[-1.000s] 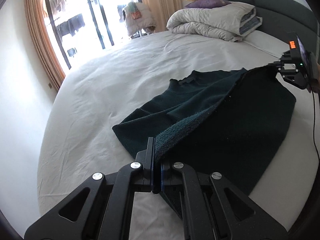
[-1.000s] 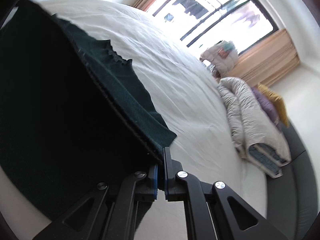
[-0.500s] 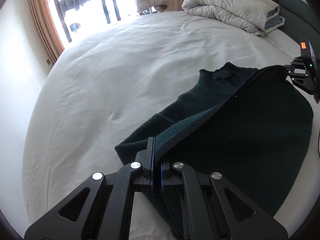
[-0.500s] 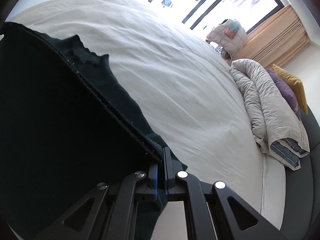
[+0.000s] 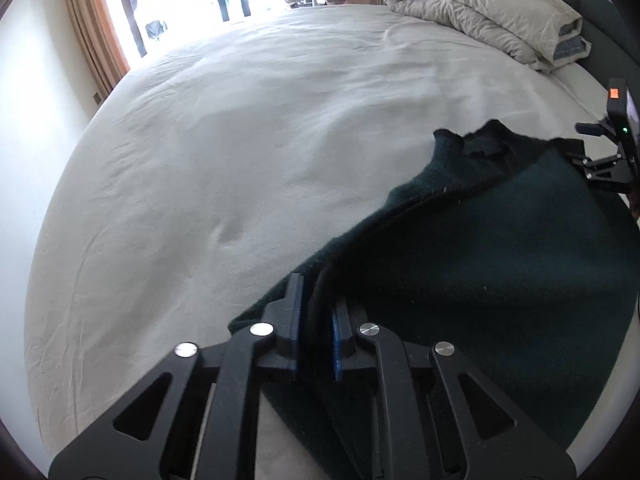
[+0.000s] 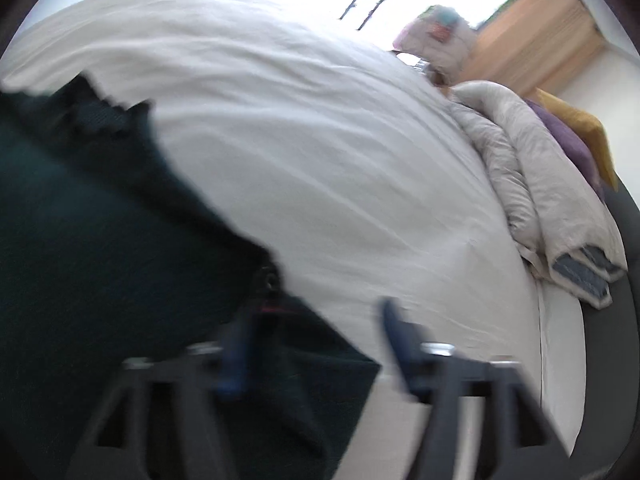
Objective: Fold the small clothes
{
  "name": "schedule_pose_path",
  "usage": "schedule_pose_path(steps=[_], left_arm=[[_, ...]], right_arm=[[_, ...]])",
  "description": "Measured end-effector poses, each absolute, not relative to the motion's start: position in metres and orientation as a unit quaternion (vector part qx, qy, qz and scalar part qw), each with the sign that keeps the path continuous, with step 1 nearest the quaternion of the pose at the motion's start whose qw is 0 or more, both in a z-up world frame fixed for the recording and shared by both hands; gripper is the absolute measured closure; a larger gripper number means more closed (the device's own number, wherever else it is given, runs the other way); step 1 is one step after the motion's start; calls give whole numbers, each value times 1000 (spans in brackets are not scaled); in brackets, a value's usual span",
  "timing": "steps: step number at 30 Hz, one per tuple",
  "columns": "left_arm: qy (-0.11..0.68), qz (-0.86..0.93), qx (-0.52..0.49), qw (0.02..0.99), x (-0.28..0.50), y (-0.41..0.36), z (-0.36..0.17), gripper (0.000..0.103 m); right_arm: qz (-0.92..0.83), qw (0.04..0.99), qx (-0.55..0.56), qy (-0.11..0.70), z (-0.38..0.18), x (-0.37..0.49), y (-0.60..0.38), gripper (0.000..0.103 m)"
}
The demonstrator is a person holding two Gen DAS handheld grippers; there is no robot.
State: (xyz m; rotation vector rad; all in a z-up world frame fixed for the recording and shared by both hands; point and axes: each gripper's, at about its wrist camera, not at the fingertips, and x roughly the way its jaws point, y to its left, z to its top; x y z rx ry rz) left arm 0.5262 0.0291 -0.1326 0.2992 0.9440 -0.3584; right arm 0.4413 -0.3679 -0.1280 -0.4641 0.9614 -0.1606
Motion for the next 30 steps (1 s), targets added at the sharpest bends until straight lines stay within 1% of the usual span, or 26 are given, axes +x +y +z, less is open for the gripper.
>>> schedule_pose_path(steps=[1, 2, 4, 5, 8, 10, 13, 16, 19, 21, 23, 24, 25, 27, 30], left_arm=[[447, -159, 144, 868, 528, 32, -131, 77], [444, -147, 142, 872, 530, 37, -130, 72], [441, -122, 130, 880, 536, 51, -126, 30], [433, -107, 127, 886, 536, 57, -123, 27], [423, -77, 106, 897, 537, 76, -113, 27], [397, -62, 94, 911, 529, 85, -98, 27], [366, -87, 87, 922, 510, 82, -77, 27], [353, -111, 104, 923, 496, 61, -70, 27], [352, -130, 148, 915, 486, 25, -81, 27], [366, -133, 166, 906, 486, 7, -96, 27], [388, -121, 186, 895, 489, -4, -119, 27], [397, -115, 192, 890, 490, -5, -127, 30], [409, -103, 200, 884, 492, -4, -140, 34], [414, -105, 189, 884, 492, 7, -153, 34], [419, -106, 162, 887, 493, 22, -159, 34]], right_arm=[[-77, 859, -215, 458, -127, 441, -372, 16], [-79, 858, -211, 461, -127, 441, -375, 13], [-90, 859, -194, 465, -126, 440, -385, 13], [-96, 859, -184, 468, -125, 439, -389, 13], [-118, 860, -160, 471, -124, 437, -398, 13], [-125, 864, -137, 468, -117, 432, -400, 13], [-110, 888, -87, 437, -98, 415, -399, 13], [-79, 913, -9, 399, -80, 392, -400, 13], [-72, 926, 75, 362, -69, 371, -413, 14], [-86, 926, 152, 334, -67, 350, -434, 18], [-99, 921, 205, 315, -66, 335, -453, 20], [-110, 920, 224, 303, -65, 325, -464, 21], [-120, 920, 227, 296, -63, 319, -469, 21], [-136, 921, 230, 284, -61, 306, -477, 21], [-120, 922, 226, 292, -63, 306, -474, 21]])
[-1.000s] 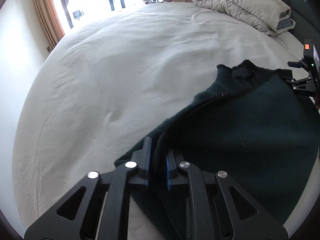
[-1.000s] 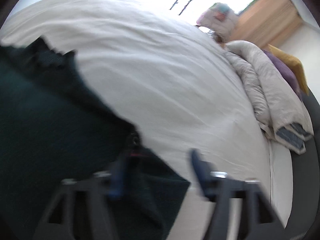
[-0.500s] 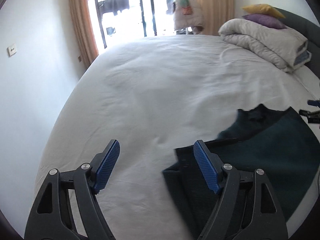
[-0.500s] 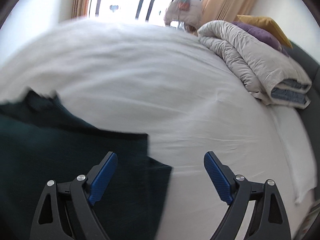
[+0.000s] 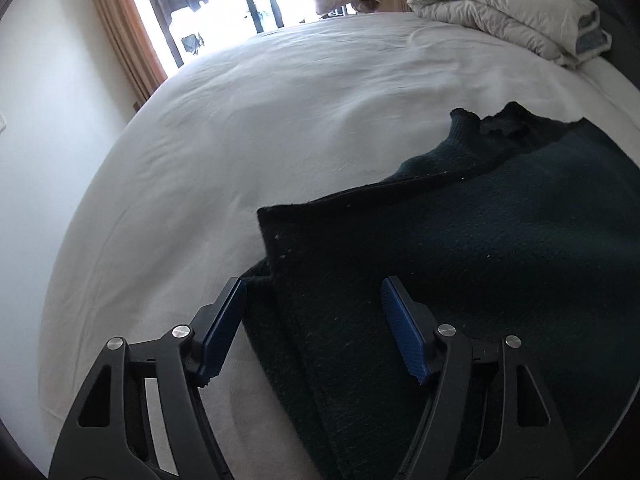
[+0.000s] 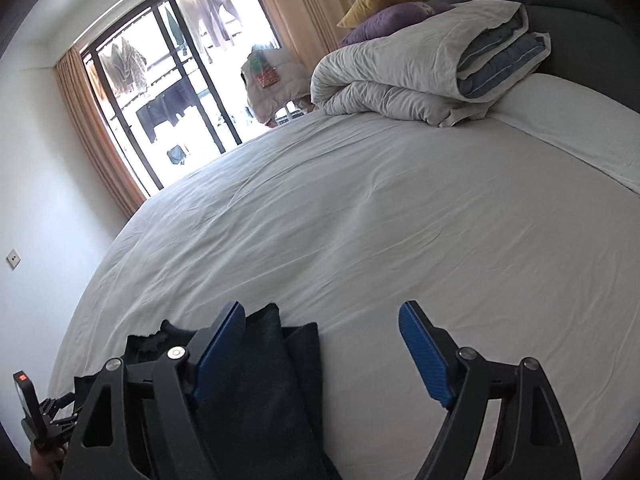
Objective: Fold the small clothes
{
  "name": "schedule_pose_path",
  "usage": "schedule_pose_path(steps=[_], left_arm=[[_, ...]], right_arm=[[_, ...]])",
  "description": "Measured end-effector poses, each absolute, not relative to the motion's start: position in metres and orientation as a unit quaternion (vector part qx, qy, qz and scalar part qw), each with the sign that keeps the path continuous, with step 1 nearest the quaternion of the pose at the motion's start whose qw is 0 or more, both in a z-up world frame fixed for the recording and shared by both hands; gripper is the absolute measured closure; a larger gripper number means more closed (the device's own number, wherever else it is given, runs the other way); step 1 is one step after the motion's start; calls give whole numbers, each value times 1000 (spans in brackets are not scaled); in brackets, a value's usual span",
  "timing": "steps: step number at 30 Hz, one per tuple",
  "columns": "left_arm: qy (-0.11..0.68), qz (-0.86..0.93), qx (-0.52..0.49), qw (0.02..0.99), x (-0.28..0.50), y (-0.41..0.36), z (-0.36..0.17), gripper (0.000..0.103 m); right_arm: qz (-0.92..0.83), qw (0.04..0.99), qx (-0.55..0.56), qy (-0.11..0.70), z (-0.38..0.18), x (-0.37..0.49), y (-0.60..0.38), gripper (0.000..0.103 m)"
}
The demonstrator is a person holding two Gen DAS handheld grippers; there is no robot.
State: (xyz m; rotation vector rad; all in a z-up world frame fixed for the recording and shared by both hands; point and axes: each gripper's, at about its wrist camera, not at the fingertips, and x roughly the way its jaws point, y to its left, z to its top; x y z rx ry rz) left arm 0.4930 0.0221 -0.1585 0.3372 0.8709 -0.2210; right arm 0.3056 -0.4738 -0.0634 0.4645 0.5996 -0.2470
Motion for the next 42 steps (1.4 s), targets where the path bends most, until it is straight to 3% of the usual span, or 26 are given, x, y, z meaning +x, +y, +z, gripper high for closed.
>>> schedule_pose_path(steps=[8, 12, 13, 15, 18, 19, 20, 21, 24, 31, 32, 33, 37, 38, 42], left_arm=[[407, -81, 178, 892, 492, 13, -157, 34], [409, -85, 151, 896, 494, 24, -160, 26], [412, -87, 137, 897, 496, 29, -161, 25], [420, -96, 111, 896, 501, 36, -163, 23], [419, -92, 95, 898, 504, 42, -160, 24], [412, -82, 99, 902, 503, 42, -156, 26], [401, -62, 111, 907, 498, 42, -150, 26], [385, -43, 122, 914, 491, 40, -141, 27], [342, -49, 118, 931, 462, 29, -111, 27], [334, -121, 97, 930, 392, -10, -105, 27], [338, -122, 106, 927, 390, -14, -112, 27], [346, -119, 116, 923, 390, -17, -121, 27], [386, -103, 96, 912, 399, -3, -150, 27], [396, -96, 88, 909, 399, 9, -158, 27], [420, -101, 17, 902, 411, 40, -169, 27]], right_arm=[[45, 910, 240, 334, -92, 344, -405, 21], [29, 885, 256, 388, -135, 366, -401, 22], [12, 882, 269, 387, -145, 366, -411, 25], [3, 881, 298, 368, -153, 360, -432, 42], [-28, 874, 330, 356, -152, 348, -456, 58], [-53, 874, 327, 355, -148, 342, -460, 56], [-100, 873, 315, 358, -143, 334, -460, 40], [-114, 878, 313, 344, -136, 324, -459, 38], [-44, 884, 344, 313, -122, 300, -431, 38], [80, 869, 317, 371, -143, 293, -345, 35], [64, 859, 329, 386, -156, 293, -349, 39], [53, 852, 351, 384, -164, 288, -357, 57], [6, 835, 407, 369, -179, 257, -397, 88], [-11, 829, 423, 366, -187, 246, -407, 103], [-34, 816, 477, 325, -198, 213, -430, 103]])
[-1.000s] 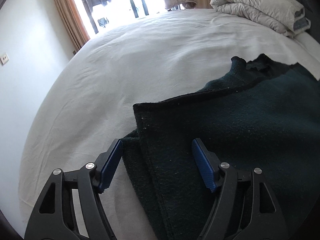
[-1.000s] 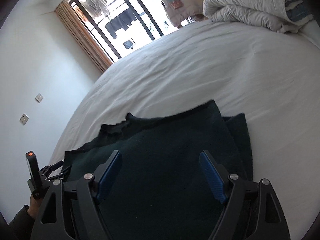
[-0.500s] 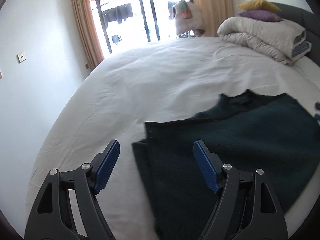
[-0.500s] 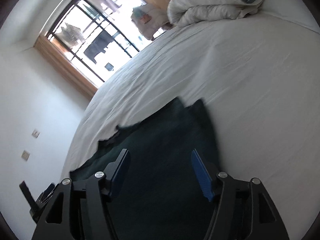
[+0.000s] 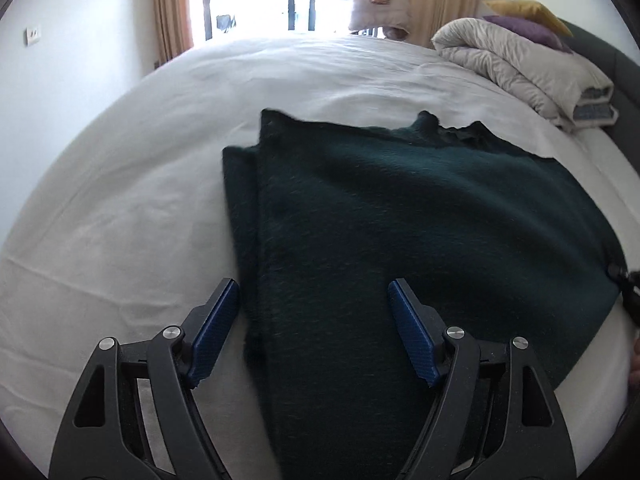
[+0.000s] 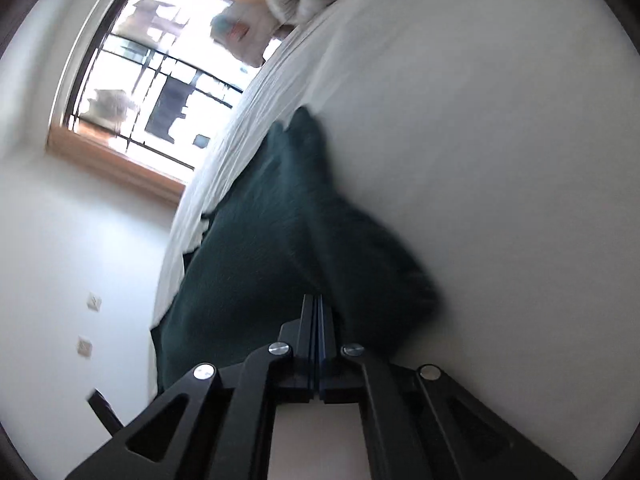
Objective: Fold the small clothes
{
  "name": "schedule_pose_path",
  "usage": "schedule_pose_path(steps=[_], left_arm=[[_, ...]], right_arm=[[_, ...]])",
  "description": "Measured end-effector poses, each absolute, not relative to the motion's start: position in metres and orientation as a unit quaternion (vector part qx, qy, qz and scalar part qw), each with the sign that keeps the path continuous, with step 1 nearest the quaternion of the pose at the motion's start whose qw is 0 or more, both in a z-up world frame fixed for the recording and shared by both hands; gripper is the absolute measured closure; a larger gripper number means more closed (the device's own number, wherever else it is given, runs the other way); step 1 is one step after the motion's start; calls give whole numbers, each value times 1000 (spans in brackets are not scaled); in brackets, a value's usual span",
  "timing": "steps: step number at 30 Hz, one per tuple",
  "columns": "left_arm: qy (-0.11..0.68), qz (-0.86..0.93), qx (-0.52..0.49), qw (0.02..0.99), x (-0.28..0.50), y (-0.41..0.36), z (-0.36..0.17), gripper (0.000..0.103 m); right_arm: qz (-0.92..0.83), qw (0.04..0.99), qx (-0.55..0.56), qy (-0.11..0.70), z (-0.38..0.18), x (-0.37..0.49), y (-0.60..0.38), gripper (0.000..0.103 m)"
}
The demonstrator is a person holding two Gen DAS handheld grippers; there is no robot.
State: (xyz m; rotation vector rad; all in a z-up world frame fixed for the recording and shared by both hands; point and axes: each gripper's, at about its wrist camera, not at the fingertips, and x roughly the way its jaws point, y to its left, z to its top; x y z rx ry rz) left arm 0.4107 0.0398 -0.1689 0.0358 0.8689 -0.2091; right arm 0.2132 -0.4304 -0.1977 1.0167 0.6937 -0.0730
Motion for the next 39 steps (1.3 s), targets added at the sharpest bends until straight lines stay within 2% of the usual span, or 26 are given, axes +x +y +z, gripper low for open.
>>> schedule_pose_path(steps=[3, 4, 6, 8, 13, 19, 21, 27, 29, 32, 36, 39], left_arm=[[420, -91, 14, 903, 413, 45, -173, 27], [418, -85, 18, 904, 413, 46, -172, 27], [416, -78, 23, 906, 411, 43, -171, 27], [416, -72, 21, 906, 409, 43, -171, 27], [422, -66, 31, 904, 412, 38, -175, 26], [421, -62, 35, 904, 414, 33, -179, 25], [421, -62, 33, 905, 414, 34, -180, 25], [419, -66, 23, 905, 413, 36, -180, 25], [420, -67, 20, 905, 413, 36, -180, 25], [419, -67, 15, 905, 412, 38, -178, 25], [418, -58, -59, 905, 394, 60, -163, 25], [418, -51, -165, 892, 357, 92, -157, 21]], right_arm=[[-57, 819, 473, 321, -187, 201, -425, 102], [-62, 823, 467, 318, -180, 197, -421, 96], [-54, 840, 454, 291, -158, 190, -412, 53], [-15, 852, 448, 271, -141, 194, -400, 39], [100, 848, 419, 308, -130, 251, -343, 39], [121, 826, 389, 389, -164, 305, -309, 40], [112, 835, 379, 383, -167, 308, -314, 48], [29, 849, 423, 315, -170, 280, -362, 48], [23, 848, 443, 291, -168, 268, -374, 45], [35, 850, 449, 272, -164, 259, -368, 30], [63, 849, 452, 267, -160, 266, -355, 30], [86, 848, 449, 269, -155, 265, -348, 30]])
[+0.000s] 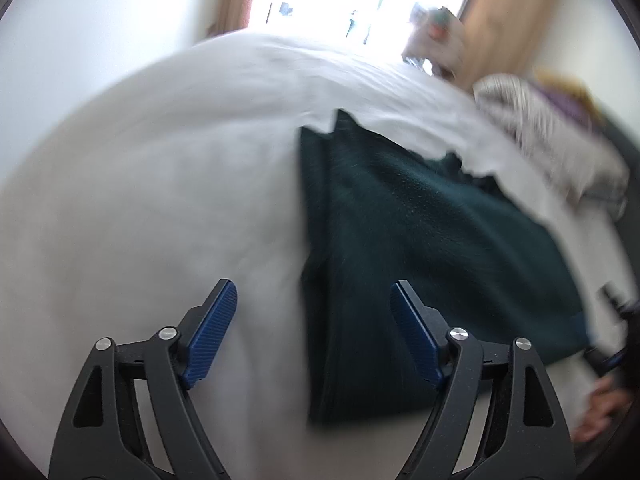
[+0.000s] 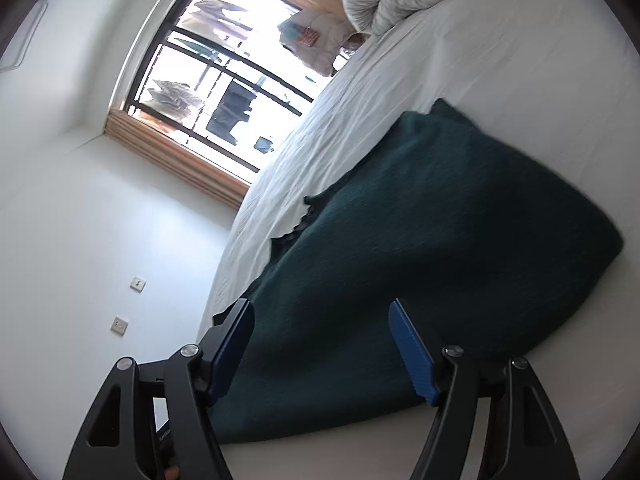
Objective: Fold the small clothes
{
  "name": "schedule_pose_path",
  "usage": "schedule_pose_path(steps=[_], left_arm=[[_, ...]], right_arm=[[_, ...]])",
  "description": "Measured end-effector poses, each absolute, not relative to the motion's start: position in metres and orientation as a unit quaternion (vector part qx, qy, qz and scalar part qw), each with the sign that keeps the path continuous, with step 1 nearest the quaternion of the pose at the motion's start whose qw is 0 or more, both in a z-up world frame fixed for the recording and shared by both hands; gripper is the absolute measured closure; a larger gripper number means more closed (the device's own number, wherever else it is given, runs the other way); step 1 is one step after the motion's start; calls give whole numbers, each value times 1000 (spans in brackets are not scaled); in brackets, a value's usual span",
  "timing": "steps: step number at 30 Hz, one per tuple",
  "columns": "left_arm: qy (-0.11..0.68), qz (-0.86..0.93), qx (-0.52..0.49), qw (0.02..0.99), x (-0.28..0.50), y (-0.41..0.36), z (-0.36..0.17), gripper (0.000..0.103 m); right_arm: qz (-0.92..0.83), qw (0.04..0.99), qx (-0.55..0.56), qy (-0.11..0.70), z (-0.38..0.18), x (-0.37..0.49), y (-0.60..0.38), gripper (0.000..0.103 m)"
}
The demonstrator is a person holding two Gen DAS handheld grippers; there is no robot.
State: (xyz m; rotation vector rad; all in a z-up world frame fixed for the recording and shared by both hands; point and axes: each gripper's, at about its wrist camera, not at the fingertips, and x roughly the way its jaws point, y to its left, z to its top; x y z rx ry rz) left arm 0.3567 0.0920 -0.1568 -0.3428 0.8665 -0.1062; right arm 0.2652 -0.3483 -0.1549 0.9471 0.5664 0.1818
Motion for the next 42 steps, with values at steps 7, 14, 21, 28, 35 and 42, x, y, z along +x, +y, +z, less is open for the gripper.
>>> schedule_pose_path(steps=[7, 14, 21, 28, 35, 42], left_arm=[[417, -82, -326, 844, 296, 103, -168, 21], [388, -83, -455, 797, 303, 98, -187, 21], [340, -33, -530, 776, 305, 93, -192, 20], [326, -3, -554, 766, 307, 81, -194, 20], [322, -53, -590, 739, 329, 83, -199, 24], [351, -83, -565, 742, 346, 81, -220, 89]], right_arm=[[121, 842, 448, 276, -152, 273, -323, 30], [135, 838, 452, 273, -145, 267, -318, 30], [149, 837, 452, 272, -140, 271, -310, 30], [159, 837, 443, 278, -139, 281, -301, 30], [172, 844, 415, 293, -130, 297, -287, 31], [184, 844, 361, 353, -130, 349, -259, 40]])
